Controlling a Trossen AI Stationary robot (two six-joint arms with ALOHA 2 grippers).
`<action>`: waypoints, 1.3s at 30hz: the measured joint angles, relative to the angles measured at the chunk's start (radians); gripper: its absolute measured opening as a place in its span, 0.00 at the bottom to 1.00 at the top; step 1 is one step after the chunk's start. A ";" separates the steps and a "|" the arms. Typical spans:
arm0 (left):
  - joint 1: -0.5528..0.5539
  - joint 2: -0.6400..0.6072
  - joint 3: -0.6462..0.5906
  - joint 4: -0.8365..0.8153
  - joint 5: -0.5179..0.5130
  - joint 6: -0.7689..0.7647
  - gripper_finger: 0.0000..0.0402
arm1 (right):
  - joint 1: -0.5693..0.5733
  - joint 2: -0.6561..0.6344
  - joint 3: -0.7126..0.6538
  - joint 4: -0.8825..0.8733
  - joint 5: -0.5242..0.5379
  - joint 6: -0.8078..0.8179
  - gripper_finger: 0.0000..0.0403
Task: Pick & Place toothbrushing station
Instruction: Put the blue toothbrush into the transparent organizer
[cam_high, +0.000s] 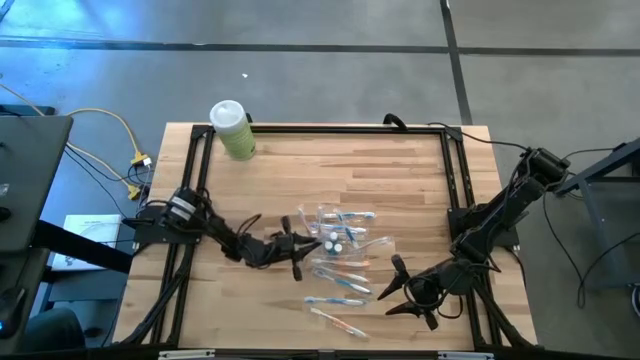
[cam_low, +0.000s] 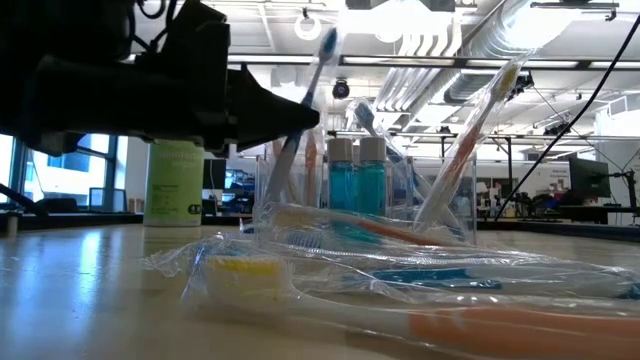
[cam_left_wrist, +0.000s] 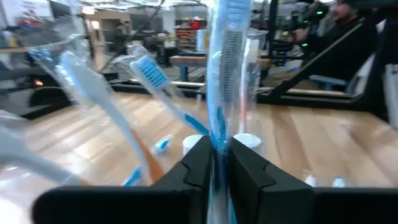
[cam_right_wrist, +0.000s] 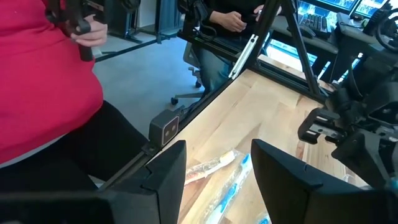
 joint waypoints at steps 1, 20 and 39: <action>-0.007 0.000 0.000 0.000 -0.025 0.009 0.13 | 0.000 0.000 0.000 -0.001 0.000 0.000 0.43; -0.100 -0.065 0.000 -0.001 -0.210 0.115 0.35 | 0.000 0.000 0.000 -0.012 0.001 0.000 0.43; -0.146 -0.282 0.001 -0.308 -0.216 -0.004 0.35 | 0.000 0.000 0.000 -0.023 0.001 0.000 0.43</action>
